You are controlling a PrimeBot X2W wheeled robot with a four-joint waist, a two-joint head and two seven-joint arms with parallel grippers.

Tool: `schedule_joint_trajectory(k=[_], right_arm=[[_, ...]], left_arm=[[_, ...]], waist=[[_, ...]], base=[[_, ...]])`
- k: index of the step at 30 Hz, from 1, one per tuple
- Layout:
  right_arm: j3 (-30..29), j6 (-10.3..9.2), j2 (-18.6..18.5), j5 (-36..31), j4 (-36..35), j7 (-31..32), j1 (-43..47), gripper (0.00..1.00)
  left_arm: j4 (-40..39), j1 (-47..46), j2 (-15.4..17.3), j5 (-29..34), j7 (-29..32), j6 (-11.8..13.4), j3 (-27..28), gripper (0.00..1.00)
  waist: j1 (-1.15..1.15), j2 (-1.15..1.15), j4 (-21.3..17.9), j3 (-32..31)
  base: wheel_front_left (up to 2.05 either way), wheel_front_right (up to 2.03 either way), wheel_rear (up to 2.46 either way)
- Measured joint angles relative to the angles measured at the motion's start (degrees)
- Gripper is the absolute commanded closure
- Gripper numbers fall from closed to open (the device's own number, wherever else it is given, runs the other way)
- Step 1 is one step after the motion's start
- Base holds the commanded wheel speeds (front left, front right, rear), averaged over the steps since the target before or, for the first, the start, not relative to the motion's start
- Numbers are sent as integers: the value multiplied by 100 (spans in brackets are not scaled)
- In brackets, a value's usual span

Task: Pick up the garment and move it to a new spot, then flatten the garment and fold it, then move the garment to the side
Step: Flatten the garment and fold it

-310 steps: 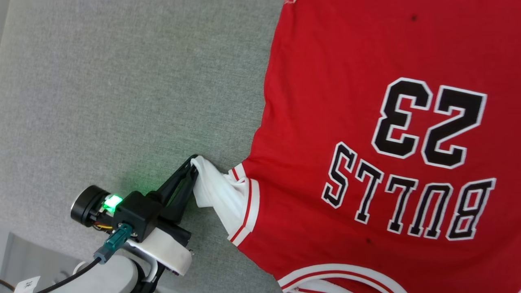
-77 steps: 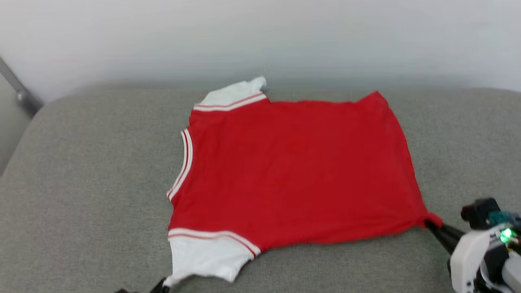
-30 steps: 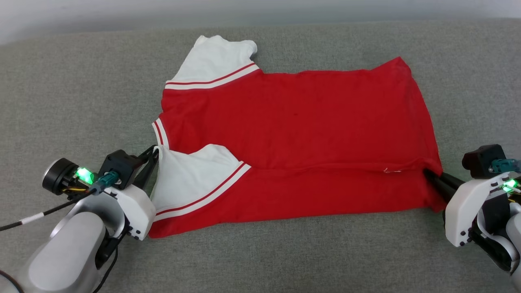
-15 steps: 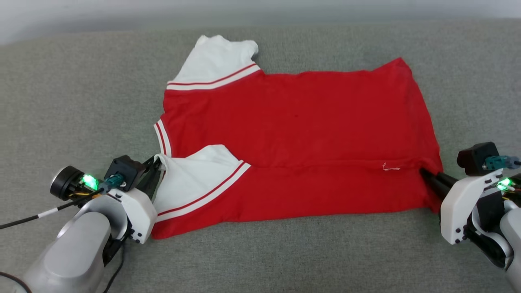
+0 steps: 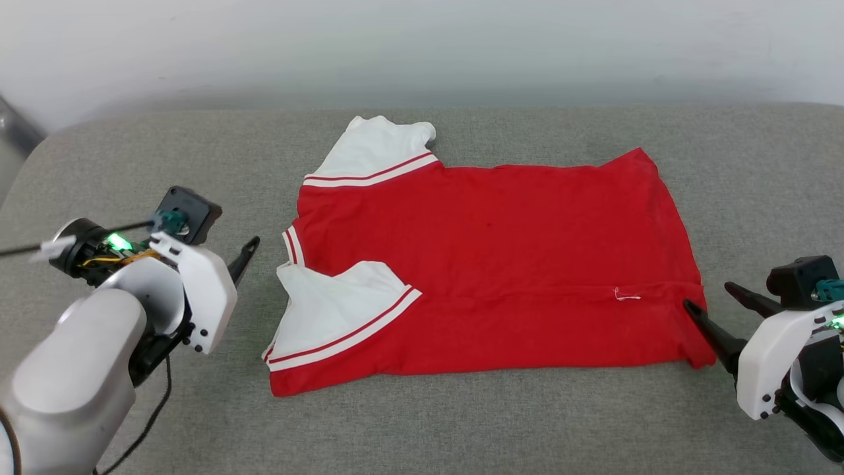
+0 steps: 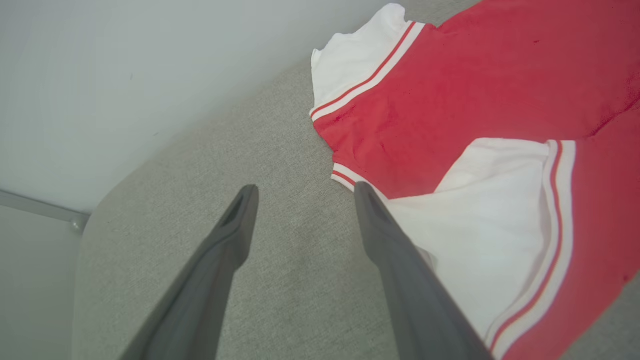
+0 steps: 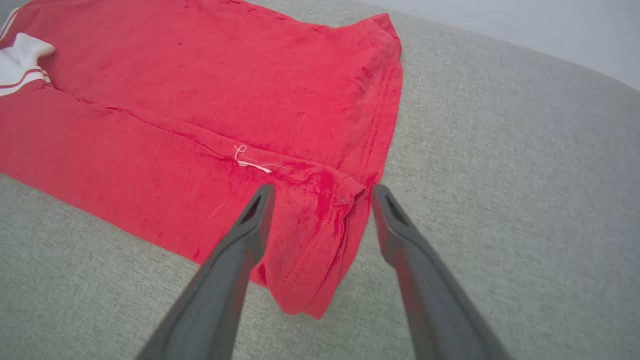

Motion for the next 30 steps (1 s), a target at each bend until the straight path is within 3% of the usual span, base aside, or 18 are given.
schedule_joint_trajectory(k=[10, 16, 20, 30], right_arm=[[-104, 1, 105, -131, -168, 75, 94, 0], [-70, 1, 205, -201, -200, 124, 58, 0], [-30, 1, 290, -235, -188, 138, -57, 0], [140, 0, 364, -238, -69, 140, -290, 0]], left_arm=[[-1294, -431, 604, -1678, 2914, -1, -813, 0], [-1510, -580, 745, -2089, 4149, -1, -1239, 0], [-1589, -570, 820, -2193, 4531, -1, -1469, 0], [-1177, -373, 704, -2220, 4526, 25, -1644, 0]], waist=[[0, 0, -69, 18], [0, 0, -177, 116], [0, 0, -272, 215], [0, 0, -444, 509]], base=[[0, 0, 0], [0, 0, 0], [0, 0, 0], [0, 0, 0]])
